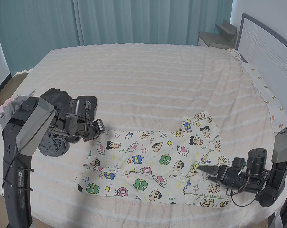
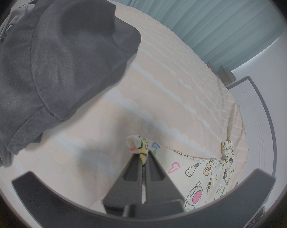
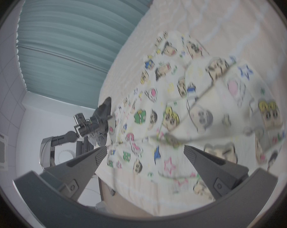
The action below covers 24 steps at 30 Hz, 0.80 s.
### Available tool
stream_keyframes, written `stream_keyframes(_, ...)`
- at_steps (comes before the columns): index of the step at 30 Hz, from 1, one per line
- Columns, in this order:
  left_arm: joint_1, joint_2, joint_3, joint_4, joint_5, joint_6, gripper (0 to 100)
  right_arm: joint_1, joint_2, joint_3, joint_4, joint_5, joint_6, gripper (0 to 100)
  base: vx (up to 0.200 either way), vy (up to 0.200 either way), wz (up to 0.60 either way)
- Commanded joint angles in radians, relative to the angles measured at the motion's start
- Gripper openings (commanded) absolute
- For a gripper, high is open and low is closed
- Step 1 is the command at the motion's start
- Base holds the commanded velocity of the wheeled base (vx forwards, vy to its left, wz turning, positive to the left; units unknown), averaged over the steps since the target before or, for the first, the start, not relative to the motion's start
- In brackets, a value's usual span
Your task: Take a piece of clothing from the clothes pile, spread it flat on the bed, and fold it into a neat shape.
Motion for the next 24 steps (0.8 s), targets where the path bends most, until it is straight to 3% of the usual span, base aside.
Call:
stream_keyframes(1, 0.013, -0.028, 0.016, 0.001, 0.014, 0.0, 0, -0.122, 0.002, -0.145, 0.006, -0.013, -0.096, 100, 0.0, 0.0, 0.0)
stream_keyframes(4, 0.017, -0.047, 0.016, -0.001, 0.052, 0.0, 0, -0.204, 0.027, -0.264, 0.121, -0.013, -0.19, 100, 0.0, 0.0, 0.0)
stream_keyframes(7, 0.019, -0.073, 0.016, -0.001, 0.071, 0.0, 0, -0.279, 0.009, -0.43, 0.293, -0.018, -0.205, 100, 0.0, 0.0, 0.0)
stream_keyframes(12, 0.023, -0.094, 0.012, -0.001, 0.091, 0.0, 0, -0.308, -0.008, -0.585, 0.474, -0.022, -0.218, 100, 0.0, 0.0, 0.0)
stream_keyframes(16, 0.023, -0.099, 0.009, -0.001, 0.103, 0.0, 0, -0.323, -0.008, -0.657, 0.528, -0.022, -0.221, 100, 0.0, 0.0, 0.0)
stream_keyframes(24, 0.025, -0.113, 0.008, -0.001, 0.117, 0.0, 0, -0.343, 0.096, -0.952, 0.772, -0.033, -0.311, 100, 0.0, 0.0, 0.0)
